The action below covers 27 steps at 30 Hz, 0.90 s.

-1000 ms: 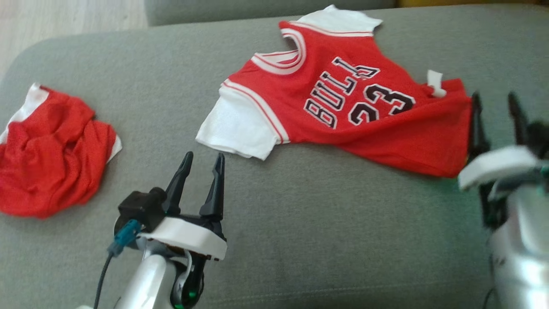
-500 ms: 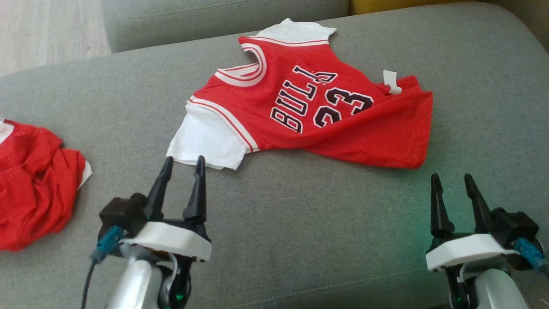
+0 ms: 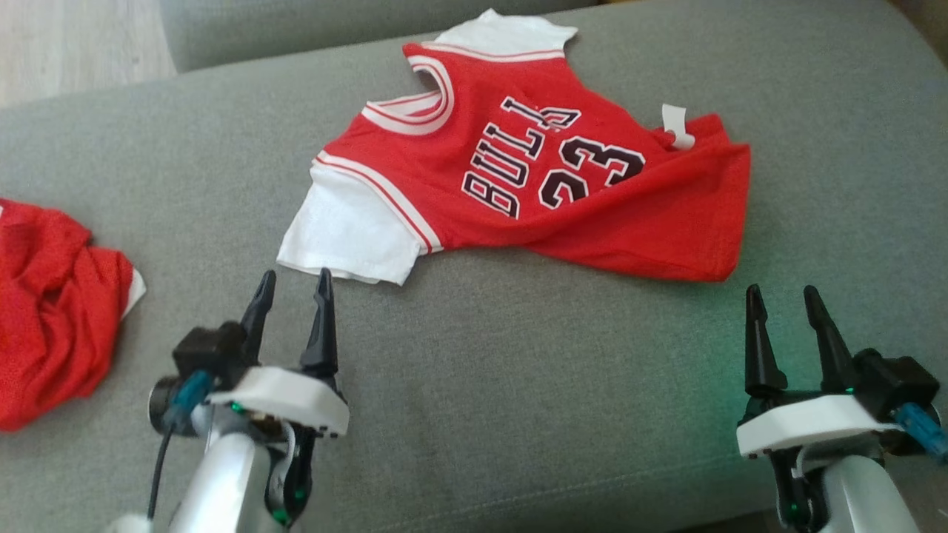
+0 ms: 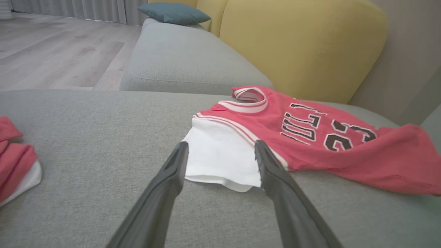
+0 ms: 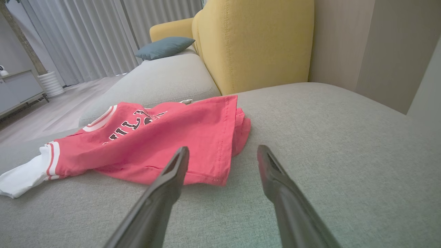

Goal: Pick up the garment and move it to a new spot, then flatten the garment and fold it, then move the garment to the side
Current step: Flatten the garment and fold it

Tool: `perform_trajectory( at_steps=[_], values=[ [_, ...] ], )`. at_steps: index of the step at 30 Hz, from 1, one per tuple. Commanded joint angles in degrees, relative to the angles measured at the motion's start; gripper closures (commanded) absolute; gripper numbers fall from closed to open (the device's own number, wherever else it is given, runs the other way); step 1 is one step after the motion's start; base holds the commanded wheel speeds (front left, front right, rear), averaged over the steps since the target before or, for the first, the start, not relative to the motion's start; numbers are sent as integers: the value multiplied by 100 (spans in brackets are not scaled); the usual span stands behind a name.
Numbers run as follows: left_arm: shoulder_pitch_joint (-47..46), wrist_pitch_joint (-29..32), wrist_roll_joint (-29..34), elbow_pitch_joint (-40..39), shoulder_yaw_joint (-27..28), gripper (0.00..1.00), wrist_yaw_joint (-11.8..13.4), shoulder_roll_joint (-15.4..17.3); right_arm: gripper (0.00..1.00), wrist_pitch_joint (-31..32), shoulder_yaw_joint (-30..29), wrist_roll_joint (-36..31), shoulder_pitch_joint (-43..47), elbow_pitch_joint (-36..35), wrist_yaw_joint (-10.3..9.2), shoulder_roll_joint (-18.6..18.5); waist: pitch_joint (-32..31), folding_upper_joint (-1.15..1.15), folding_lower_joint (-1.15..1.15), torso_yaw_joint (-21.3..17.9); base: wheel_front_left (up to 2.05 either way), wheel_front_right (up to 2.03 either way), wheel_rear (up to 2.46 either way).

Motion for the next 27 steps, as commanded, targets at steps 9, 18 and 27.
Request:
perform_trajectory(
  at_steps=[9,18,27],
  values=[
    [-1367,69,405,1355,185,0,171,365,0,-66,158,54,-374,-247,22,-21,416,0,0,-60,0,0,0],
    [-2274,349,562,2668,98,0,99,733,0,-107,206,107,-538,-236,22,-21,685,0,0,-249,0,0,0],
    [-2690,567,485,3505,-128,0,-339,681,0,-150,164,121,-620,-164,22,-21,751,0,0,-339,0,0,0]
  ],
)
